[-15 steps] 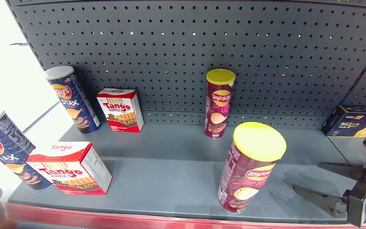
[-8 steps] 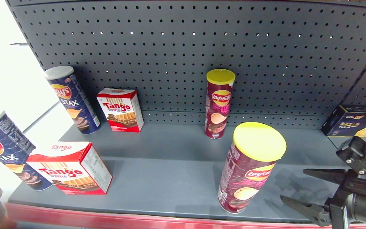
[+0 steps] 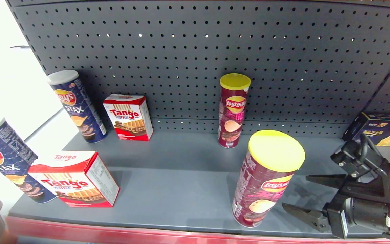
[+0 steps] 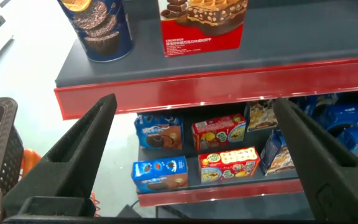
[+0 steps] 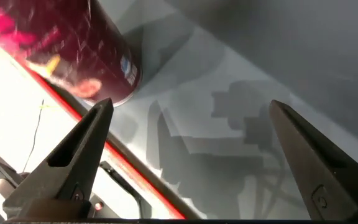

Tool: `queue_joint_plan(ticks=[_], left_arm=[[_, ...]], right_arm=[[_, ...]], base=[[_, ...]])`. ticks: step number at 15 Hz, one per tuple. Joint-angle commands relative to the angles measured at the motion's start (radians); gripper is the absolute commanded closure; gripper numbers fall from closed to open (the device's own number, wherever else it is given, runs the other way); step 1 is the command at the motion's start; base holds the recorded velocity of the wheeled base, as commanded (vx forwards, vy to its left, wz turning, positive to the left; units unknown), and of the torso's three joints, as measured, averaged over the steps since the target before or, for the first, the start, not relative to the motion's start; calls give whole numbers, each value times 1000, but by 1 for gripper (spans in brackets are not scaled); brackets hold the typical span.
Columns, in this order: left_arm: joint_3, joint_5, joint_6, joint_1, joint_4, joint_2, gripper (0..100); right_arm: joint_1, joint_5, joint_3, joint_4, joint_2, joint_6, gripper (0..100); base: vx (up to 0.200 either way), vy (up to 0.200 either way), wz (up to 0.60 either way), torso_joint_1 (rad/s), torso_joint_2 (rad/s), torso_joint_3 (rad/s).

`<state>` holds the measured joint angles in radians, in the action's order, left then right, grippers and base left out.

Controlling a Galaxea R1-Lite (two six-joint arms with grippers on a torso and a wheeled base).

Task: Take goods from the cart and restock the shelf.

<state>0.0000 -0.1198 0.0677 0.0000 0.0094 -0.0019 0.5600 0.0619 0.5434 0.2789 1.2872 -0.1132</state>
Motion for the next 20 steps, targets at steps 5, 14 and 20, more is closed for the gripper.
queue_joint_plan(ticks=[5,14,20], left_arm=[[0,0,-3,0,0,2,0],[0,0,-3,0,0,2,0],[0,-1,-5,0,0,2,0]], right_arm=[[46,-7,41,0,69,0,0],[77,-13,61,0,92,0,0],[77,-13,63,2,95,0,0]], base=[[0,0,0,0,0,0],[0,0,0,0,0,0],[0,0,0,0,0,0]])
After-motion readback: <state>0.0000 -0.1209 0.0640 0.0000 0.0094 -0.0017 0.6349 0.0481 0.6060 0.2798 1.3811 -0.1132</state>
